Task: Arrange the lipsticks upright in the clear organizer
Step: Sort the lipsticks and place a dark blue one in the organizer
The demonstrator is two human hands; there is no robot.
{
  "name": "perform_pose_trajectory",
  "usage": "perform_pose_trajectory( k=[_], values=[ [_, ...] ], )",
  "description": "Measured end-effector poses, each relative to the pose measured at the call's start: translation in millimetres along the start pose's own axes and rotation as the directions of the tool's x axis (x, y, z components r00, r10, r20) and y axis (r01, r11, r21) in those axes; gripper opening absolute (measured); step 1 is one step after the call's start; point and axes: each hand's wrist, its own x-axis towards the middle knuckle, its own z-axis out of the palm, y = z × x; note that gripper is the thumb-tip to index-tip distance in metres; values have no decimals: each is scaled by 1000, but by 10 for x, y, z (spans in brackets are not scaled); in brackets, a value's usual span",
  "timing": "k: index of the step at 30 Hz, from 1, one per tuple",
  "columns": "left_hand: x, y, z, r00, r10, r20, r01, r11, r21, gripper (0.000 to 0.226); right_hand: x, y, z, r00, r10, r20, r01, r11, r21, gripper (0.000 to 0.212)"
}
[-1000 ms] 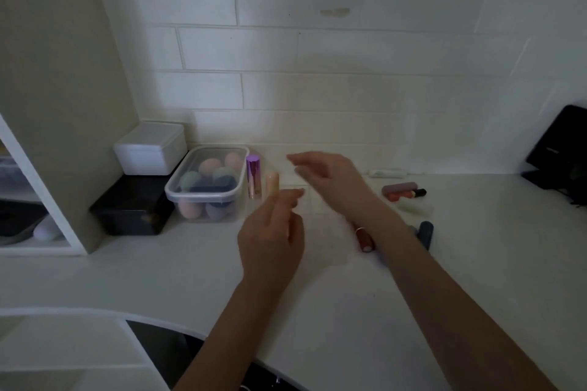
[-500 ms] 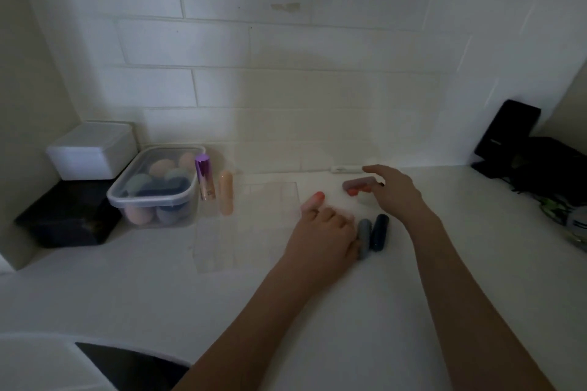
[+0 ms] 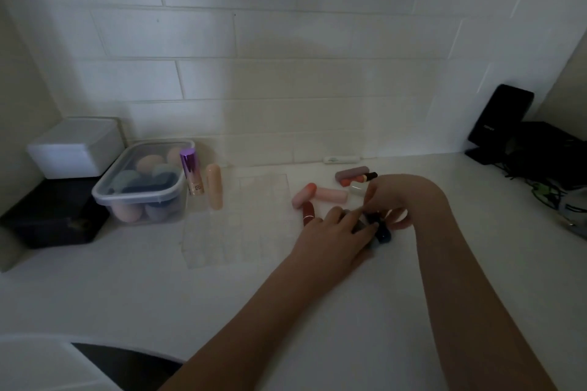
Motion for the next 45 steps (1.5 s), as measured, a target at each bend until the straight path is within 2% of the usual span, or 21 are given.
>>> perform_pose_trajectory(
  k=[3,6,8,10,11,12,14,16,18,20,23,25,27,29,32,36,41,43,45],
  values=[
    [11,23,12,999,-15,-42,13,999,-43,33,-3,8,31,1000,8,12,-9,998,55,27],
    [-15,37,14,997,0,-72,-2,999,-35,27,-43,25,0,999,-30,-38,37,981,190,5],
    [-39,26,27,994,3,-110,-6,999,-32,25,-51,17,-48,993,-73,-97,100,943,318,21],
    [-73,18,-5,988,18,-152,-28,998,-64,27,-92,-44,-79,981,-118,-157,174,890,422,9],
    [-88,24,-48,984,-8,-176,-10,995,-103,34,-106,-86,-88,971,-154,-184,224,859,460,5],
    [-95,28,-101,974,-79,-212,46,986,-158,40,-121,-132,-93,959,-194,-207,274,822,499,11],
    [-110,15,-224,897,-308,-318,214,931,-296,40,-167,-247,-86,929,-285,-236,370,729,576,16],
    [-140,-34,-299,809,-477,-344,301,838,-454,39,-219,-361,-60,900,-369,-232,424,617,663,20],
    [-187,-114,-303,790,-516,-333,296,795,-529,46,-253,-448,-20,888,-412,-206,423,552,719,24],
    [-230,-188,-296,774,-544,-324,318,776,-545,49,-220,-480,29,892,-406,-199,412,551,726,27],
    [-242,-263,-302,667,-613,-424,399,774,-492,45,-176,-495,77,894,-403,-197,413,569,711,28],
    [-240,-295,-324,612,-664,-431,435,737,-517,58,-151,-512,99,878,-439,-193,422,516,746,25],
    [-259,-329,-348,604,-699,-382,448,695,-563,62,-135,-541,123,859,-461,-223,445,458,769,21],
    [-285,-346,-358,611,-707,-357,457,683,-570,56,-116,-576,152,840,-467,-274,488,432,758,20],
    [-295,-346,-356,656,-663,-359,416,715,-562,50,-100,-616,192,809,-483,-336,542,389,745,17],
    [-305,-401,-364,689,-601,-406,350,766,-539,34,-111,-613,199,779,-527,-339,572,378,728,19],
    [-340,-392,-401,678,-569,-465,268,781,-565,31,-140,-625,197,770,-565,-297,544,337,768,25],
    [-346,-383,-416,675,-572,-467,262,777,-573,34,-133,-629,215,756,-577,-308,554,316,770,24],
    [-354,-379,-412,641,-604,-474,297,764,-572,29,-121,-632,234,748,-585,-313,549,281,787,24]
  ],
)
